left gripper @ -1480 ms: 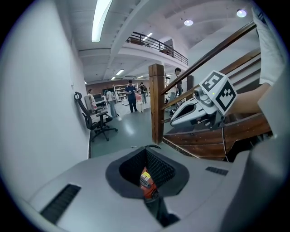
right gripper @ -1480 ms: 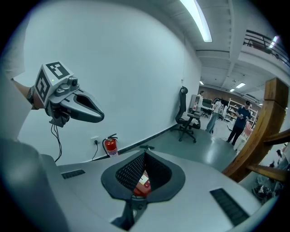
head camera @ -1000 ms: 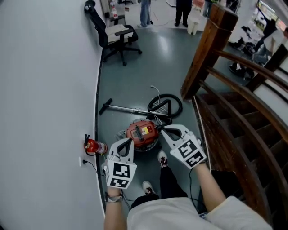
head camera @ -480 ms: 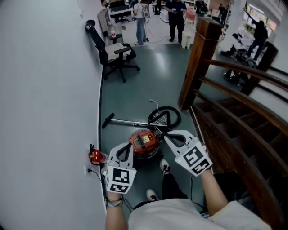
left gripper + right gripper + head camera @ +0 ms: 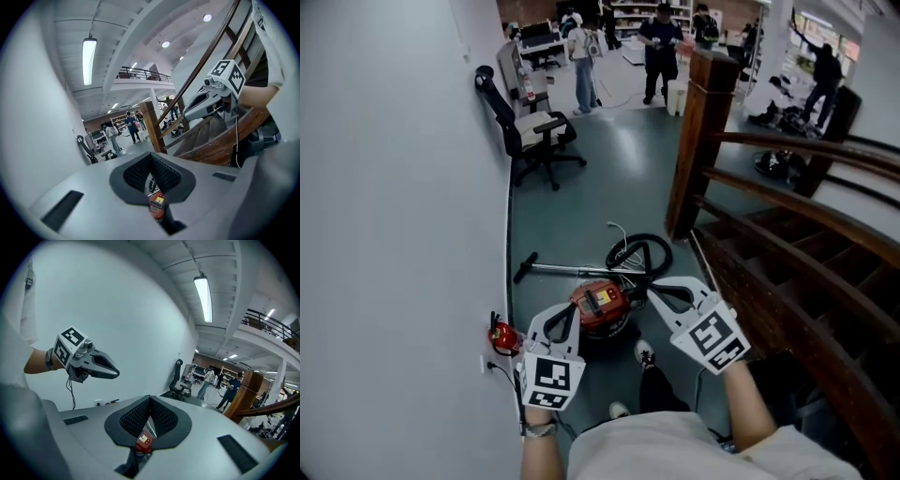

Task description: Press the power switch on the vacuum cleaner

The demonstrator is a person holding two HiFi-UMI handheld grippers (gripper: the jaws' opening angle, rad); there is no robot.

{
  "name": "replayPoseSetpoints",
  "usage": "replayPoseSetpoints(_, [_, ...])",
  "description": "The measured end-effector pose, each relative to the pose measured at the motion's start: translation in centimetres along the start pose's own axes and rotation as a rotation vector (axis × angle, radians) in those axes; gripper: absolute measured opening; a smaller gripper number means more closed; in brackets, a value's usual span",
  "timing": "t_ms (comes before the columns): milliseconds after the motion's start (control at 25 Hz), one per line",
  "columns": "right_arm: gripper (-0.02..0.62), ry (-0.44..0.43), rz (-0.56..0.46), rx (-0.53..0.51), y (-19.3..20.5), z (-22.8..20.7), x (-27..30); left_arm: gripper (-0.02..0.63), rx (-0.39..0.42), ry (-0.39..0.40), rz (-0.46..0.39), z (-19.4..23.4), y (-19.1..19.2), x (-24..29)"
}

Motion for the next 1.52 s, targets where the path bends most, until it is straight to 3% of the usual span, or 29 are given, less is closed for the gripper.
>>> replayPoseSetpoints(560, [0.028, 0.009, -0.039, -0.072, -2.3, 1.2, -3.8, -0.001, 0.049, -0.036, -0.082, -0.2, -3.7, -3.5])
replayPoseSetpoints(1520, [0.028, 0.020, -0.028, -0.068, -1.9, 2.7, -4.3, 0.000, 0.064, -0.028, -0.086, -0.8, -3.4, -5.0])
Point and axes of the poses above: the fingertips, and each gripper's own axes: x forward along the fingers, z to its left, y out of its underside, the point moved 4 cm from there along -x, backward along the fingers, and after that the axes turned 3 degrees about -x, right-handed, at the moved point
